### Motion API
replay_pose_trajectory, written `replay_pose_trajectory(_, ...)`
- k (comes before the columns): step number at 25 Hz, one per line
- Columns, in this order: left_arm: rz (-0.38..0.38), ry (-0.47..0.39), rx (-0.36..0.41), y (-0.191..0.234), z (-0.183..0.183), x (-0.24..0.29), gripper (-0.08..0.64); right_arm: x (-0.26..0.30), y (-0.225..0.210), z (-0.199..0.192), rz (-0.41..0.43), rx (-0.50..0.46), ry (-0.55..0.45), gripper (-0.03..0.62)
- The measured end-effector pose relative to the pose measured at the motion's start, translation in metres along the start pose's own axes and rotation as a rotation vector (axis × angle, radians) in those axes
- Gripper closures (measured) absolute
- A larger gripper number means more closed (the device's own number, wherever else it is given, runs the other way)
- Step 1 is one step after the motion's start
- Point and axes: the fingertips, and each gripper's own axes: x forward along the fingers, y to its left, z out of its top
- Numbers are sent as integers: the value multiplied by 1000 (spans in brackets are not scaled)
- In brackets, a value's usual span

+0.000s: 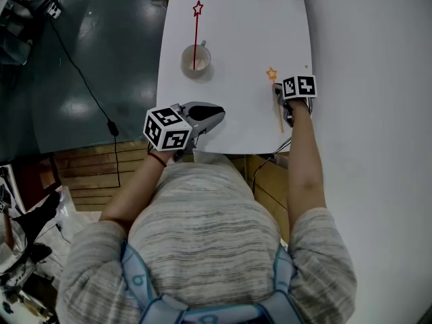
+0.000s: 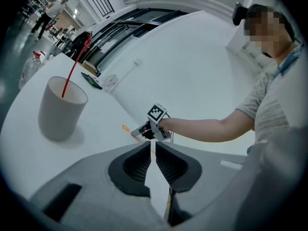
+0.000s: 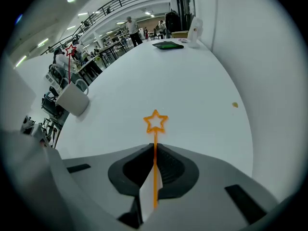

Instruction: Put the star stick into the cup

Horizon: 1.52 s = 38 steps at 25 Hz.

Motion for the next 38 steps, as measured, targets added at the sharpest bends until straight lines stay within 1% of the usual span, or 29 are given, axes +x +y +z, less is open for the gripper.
replay_pose_trajectory(12,-1,7,3,2,1,1,535,-1,-1,1,-11,15,-42,571)
replay_pose_trajectory(16,-1,9,5,3,2,1,535,-5,3,4,19,43,-84,572)
replay_pose_trajectory(19,2,10,6,5,3,-1,535,-18,17,22,54,54,-165,572)
replay_pose_trajectory(22,4,8,7,6,3,-4,535,-39,38,51,94,45,-274,572)
replay_pose_trajectory(27,3,4,8,4,5,-8,535,-89,88,108,196,29,-502,572)
replay_pose_trajectory(30,7,0,9,4,5,-10,535,-116,118,135,251,19,-631,572)
replay_pose_trajectory(38,14,-13,5,5,5,-18,535,-166,189,184,337,-38,-869,572)
